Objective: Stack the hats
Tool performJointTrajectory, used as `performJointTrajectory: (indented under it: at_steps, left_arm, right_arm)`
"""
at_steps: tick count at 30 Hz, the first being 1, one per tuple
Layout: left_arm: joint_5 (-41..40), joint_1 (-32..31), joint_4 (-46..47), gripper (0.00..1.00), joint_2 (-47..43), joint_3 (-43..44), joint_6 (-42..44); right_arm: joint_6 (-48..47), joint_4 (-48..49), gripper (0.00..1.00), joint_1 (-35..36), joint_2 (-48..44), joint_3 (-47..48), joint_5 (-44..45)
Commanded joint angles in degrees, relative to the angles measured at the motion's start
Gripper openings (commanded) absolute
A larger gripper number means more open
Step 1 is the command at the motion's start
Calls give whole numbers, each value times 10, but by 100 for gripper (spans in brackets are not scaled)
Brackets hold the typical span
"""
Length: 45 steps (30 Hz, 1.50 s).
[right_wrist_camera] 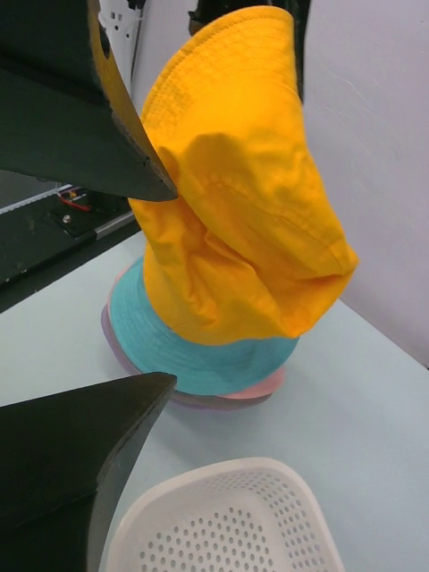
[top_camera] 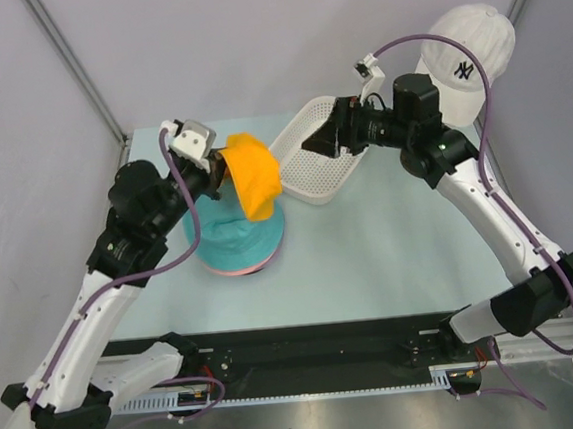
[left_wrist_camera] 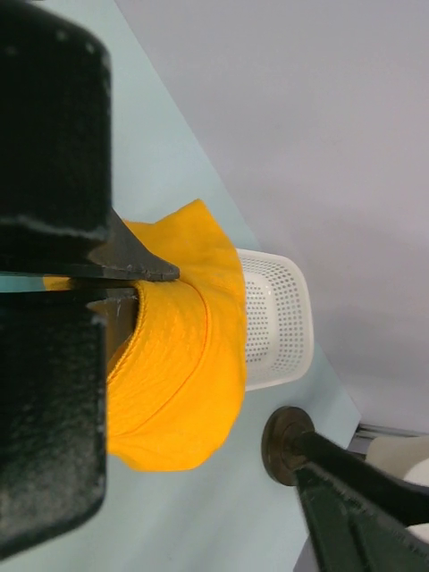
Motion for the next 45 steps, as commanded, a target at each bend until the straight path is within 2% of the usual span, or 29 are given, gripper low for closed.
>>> performJointTrajectory:
  at_steps: [1, 3, 4, 6, 9, 19, 26, 35, 43, 45]
  left_arm:
    - [-23, 6, -33, 0, -55, -41, 7]
    - [-53, 5, -57, 0, -80, -55, 2]
    - [-66, 5, -65, 0, -90, -66, -7]
    - [-88, 5, -89, 0, -116, -85, -21]
    - [-106, 5, -106, 0, -140, -121, -37]
    - [-163, 6, -175, 1, -189, -191, -108]
    - [-174, 5, -200, 0, -219, -221, -127]
    - [-189, 5, -207, 0, -230, -232, -149]
    - [-194, 5, -200, 0, -220, -230, -149]
    - [-194, 5, -193, 0, -221, -232, -147]
  right_arm:
    - [2, 21, 82, 18, 33, 47, -15]
    - [-1, 17, 83, 32, 45, 58, -5]
    - [-1, 14, 87, 36, 54, 61, 3]
    - [-6, 5, 89, 51, 64, 60, 27]
    - [-11, -14, 89, 65, 79, 52, 59]
    - [47, 24, 89, 86, 92, -32, 30]
    - [74, 80, 88, 90, 134, -40, -6]
    - [62, 79, 78, 112, 177, -12, -39]
    - [52, 61, 73, 136, 179, 3, -35]
    - [39, 29, 68, 143, 188, 27, -21]
